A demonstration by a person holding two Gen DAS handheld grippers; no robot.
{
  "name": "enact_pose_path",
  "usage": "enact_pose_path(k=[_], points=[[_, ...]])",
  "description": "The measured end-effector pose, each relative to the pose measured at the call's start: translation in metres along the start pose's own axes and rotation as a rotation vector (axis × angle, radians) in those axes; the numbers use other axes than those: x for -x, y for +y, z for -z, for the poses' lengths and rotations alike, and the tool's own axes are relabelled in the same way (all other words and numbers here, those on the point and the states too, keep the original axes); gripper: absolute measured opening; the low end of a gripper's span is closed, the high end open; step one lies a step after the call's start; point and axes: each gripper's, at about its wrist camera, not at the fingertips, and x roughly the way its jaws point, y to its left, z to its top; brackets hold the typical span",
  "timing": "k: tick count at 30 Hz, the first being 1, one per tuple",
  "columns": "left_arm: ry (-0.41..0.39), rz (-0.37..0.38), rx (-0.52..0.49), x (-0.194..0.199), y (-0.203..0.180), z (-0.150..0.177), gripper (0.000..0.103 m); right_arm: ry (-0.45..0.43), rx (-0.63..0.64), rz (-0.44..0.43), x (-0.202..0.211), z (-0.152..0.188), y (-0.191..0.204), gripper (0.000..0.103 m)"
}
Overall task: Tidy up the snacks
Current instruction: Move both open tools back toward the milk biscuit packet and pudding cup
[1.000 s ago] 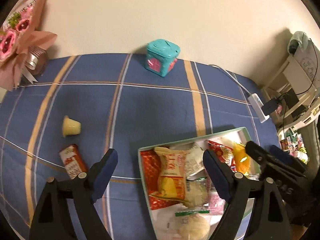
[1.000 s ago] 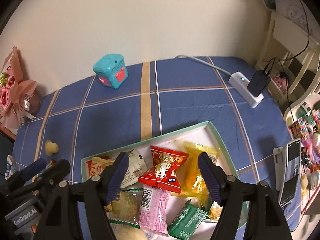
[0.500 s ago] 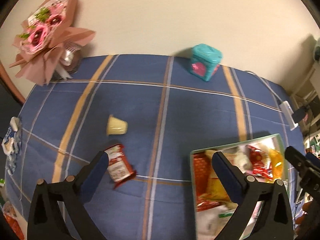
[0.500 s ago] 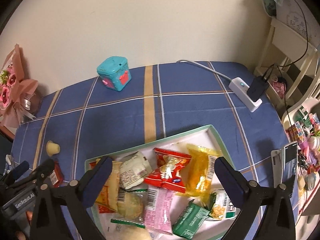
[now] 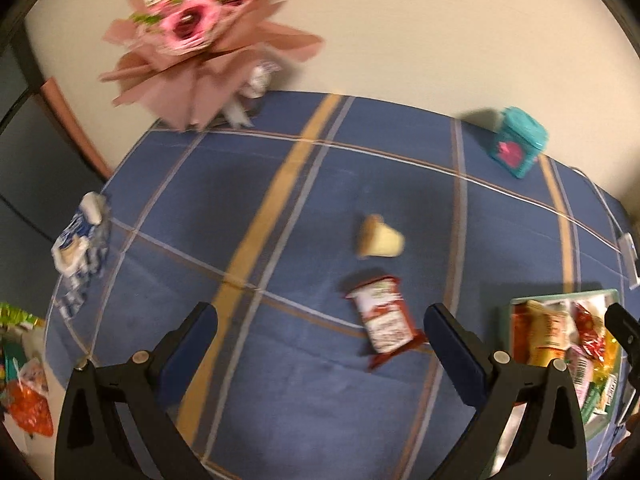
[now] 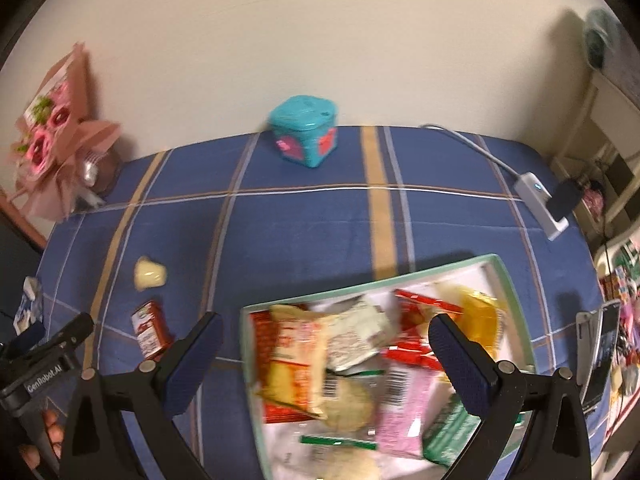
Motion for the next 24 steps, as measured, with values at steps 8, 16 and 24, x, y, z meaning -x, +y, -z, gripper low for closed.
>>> enact_pose_path(k=[8, 16, 24], points=[[-0.006, -0.031, 0.072, 0.002, 0.044, 0.000, 0.103, 0.017, 0.099, -0.032, -0.006, 0.010, 0.057, 0.103], [0.036, -0.041, 0.089, -0.015, 0.054, 0.007, 0.103, 0.051, 0.107, -0.061, -0.018, 0.024, 0.084, 0.103], [0.160, -0.025, 0.109, -0.059, 0.048, 0.025, 0.103, 0.109, 0.112, -0.077, -0.047, 0.039, 0.094, 0.103]])
